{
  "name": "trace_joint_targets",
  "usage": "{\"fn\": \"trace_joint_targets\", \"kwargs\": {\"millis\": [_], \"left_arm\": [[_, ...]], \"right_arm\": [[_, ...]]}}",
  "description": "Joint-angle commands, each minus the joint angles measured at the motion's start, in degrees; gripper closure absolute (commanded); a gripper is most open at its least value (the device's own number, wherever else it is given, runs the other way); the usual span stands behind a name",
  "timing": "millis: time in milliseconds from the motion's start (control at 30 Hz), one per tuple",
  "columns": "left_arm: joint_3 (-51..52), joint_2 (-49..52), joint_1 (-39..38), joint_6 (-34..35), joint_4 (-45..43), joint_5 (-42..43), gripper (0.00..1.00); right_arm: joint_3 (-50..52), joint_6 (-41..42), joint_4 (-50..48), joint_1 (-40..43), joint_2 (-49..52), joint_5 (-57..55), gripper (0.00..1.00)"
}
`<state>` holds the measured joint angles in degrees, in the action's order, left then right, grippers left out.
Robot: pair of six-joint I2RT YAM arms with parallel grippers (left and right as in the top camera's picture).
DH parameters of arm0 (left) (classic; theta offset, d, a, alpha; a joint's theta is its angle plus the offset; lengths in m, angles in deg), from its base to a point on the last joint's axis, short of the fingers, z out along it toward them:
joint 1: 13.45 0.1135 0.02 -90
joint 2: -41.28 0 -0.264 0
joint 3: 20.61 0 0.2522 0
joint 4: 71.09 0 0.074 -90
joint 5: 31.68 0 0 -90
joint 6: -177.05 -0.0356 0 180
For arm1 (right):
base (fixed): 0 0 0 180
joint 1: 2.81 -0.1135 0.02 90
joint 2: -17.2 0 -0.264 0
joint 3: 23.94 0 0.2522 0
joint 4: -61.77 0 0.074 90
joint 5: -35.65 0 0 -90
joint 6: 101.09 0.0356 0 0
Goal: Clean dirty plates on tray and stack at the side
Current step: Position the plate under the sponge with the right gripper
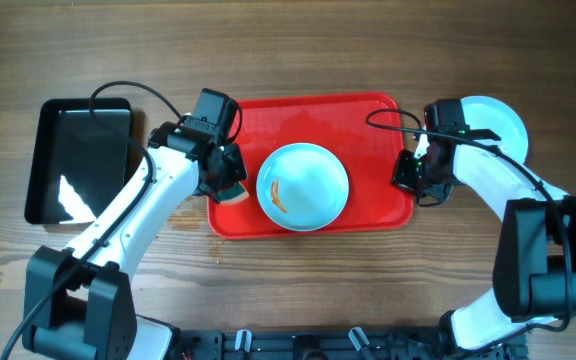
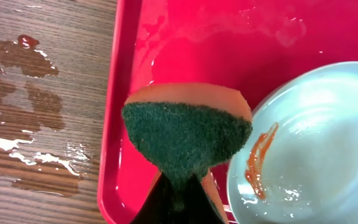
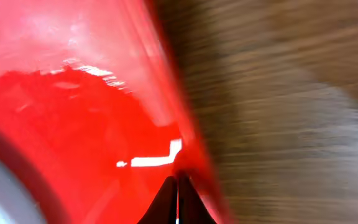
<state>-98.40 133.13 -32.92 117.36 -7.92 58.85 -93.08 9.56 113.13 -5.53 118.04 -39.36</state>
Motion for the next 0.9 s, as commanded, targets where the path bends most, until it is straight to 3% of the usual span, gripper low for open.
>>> {"fn": "trace_joint_targets", "kwargs": {"millis": [0, 33, 67, 267, 400, 467, 867], "left_arm": [[-0.7, 0.4, 0.2, 0.5, -0.5, 2.1, 0.96], [-0.7, 0.4, 0.2, 0.5, -0.5, 2.1, 0.96], [-0.7, 0.4, 0.2, 0.5, -0.5, 2.1, 0.96], [-0.7, 0.4, 0.2, 0.5, -0.2, 2.1, 0.96], [-0.7, 0.4, 0.2, 0.6, -0.3, 2.1, 0.96], [-0.7, 0.4, 0.2, 0.6, -0.3, 2.3, 0.96], [-0.7, 0.4, 0.2, 0.5, -0.1, 2.3, 0.95]], "right_arm": [[-1.0, -7.2, -1.8, -1.3, 1.0, 16.2, 0.89], [-1.0, -8.5, -2.3, -1.8, 1.0, 18.3, 0.83], [-1.0, -8.8, -2.7, -2.4, 1.0, 19.0, 0.72], [-1.0, -6.8, -4.6, -4.4, 1.0, 18.1, 0.56], [-0.9, -4.8, -6.8, -5.9, 1.0, 15.9, 0.56], [-0.8, -3.4, -7.6, -7.2, 1.0, 13.7, 0.64], [-0.8, 1.0, -9.4, -15.5, 1.0, 1.5, 0.64]]}}
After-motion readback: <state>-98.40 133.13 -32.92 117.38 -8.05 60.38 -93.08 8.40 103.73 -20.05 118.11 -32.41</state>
